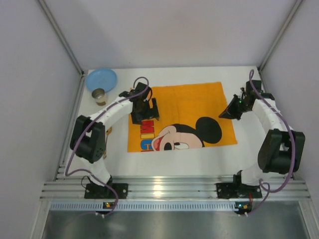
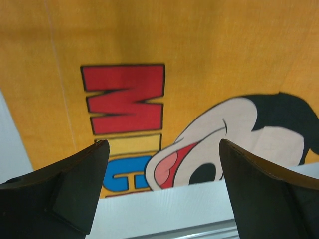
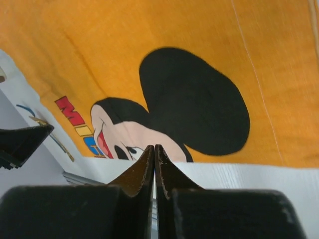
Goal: Set the dinner table for one person
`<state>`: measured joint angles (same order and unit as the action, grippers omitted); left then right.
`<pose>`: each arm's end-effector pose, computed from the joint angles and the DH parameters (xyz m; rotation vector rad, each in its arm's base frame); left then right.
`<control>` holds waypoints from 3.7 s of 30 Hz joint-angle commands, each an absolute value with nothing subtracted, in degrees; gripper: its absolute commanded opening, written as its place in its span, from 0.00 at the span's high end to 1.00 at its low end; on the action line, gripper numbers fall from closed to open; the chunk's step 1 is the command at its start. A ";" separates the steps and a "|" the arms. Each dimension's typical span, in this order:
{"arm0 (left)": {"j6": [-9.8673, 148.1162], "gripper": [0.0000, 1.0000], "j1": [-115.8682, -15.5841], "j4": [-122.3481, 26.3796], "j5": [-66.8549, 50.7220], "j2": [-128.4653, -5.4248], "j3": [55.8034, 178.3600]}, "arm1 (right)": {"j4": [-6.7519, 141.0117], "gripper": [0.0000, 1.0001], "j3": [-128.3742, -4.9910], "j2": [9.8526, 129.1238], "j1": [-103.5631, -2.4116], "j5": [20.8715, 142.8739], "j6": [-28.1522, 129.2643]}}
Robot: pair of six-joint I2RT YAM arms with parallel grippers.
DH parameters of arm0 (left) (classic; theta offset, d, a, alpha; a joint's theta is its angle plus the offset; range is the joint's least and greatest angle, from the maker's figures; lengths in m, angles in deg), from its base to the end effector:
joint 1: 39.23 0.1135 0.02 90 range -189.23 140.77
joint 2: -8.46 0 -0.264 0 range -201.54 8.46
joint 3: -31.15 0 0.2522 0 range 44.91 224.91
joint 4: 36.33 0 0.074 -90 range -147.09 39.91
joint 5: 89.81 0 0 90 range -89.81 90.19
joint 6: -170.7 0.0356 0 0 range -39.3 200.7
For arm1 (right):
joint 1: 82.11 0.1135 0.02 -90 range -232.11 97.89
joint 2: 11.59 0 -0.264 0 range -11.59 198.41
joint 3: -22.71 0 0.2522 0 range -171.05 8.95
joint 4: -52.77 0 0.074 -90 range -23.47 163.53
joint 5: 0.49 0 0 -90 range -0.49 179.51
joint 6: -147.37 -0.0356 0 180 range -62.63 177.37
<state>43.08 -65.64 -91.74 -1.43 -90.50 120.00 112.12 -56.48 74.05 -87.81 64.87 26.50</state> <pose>0.3173 -0.1587 0.2303 -0.2623 2.7603 -0.3521 0.2942 -0.0144 0.2514 0.7372 2.6397 0.7114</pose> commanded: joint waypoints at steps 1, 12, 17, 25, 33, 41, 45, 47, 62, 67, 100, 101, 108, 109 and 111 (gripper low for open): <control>46.25 0.04 -64.28 -88.50 -2.43 -97.60 128.56 | 106.00 1.00 -62.50 81.55 -85.98 61.39 27.40; 48.36 0.05 -59.36 -88.94 -4.90 -111.51 136.15 | 98.18 1.00 -56.44 100.46 -84.40 55.23 25.81; 49.15 0.06 -55.84 -87.71 -4.64 -111.07 131.49 | 97.21 1.00 -52.67 101.17 -83.09 56.11 26.17; 49.33 0.07 -54.26 -88.32 -3.41 -107.56 128.76 | 97.91 1.00 -51.34 98.27 -82.55 57.61 27.31; 48.89 0.06 -54.96 -92.61 0.54 -95.70 130.69 | 102.65 0.56 -54.50 91.33 -82.55 58.84 30.73; 47.66 0.01 -54.78 -99.21 15.92 -80.42 121.39 | 103.98 0.27 -52.31 80.19 -82.55 58.49 31.18; 45.73 0.01 -54.43 -103.70 15.58 -74.87 114.37 | 103.89 0.16 -49.94 73.59 -82.47 57.96 32.85; 44.33 0.01 -54.43 -103.00 14.70 -69.45 111.37 | 104.24 0.15 -47.83 69.56 -82.55 58.48 32.33; 41.06 0.01 -54.61 -100.09 17.69 -40.12 96.68 | 115.67 0.20 -48.43 58.97 -78.69 72.34 23.70; 42.47 0.01 -54.52 -106.42 15.05 -47.95 100.63 | 115.67 0.20 -53.88 56.28 -78.77 66.04 22.92; 50.02 0.02 -54.34 -94.39 19.62 -56.39 94.83 | 96.59 0.00 -46.68 29.65 -77.54 55.41 7.70; 50.55 0.02 -54.08 -93.78 20.14 -57.27 94.83 | 97.20 0.00 -47.03 28.58 -77.46 56.72 9.19; 53.11 0.01 -51.01 -91.84 21.90 -66.14 95.19 | 108.80 0.00 -49.15 25.41 -77.46 59.89 17.02; 53.45 0.01 -49.61 -91.31 21.73 -67.12 94.92 | 109.42 0.00 -48.97 25.24 -77.54 60.42 17.20; 54.33 0.02 -48.11 -89.74 19.29 -69.05 94.40 | 109.86 0.00 -49.05 25.23 -77.46 60.51 17.55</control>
<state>52.24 -50.25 -93.40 19.53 -67.22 94.98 107.07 -47.34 25.01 -77.05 60.70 15.26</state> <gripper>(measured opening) 0.985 0.996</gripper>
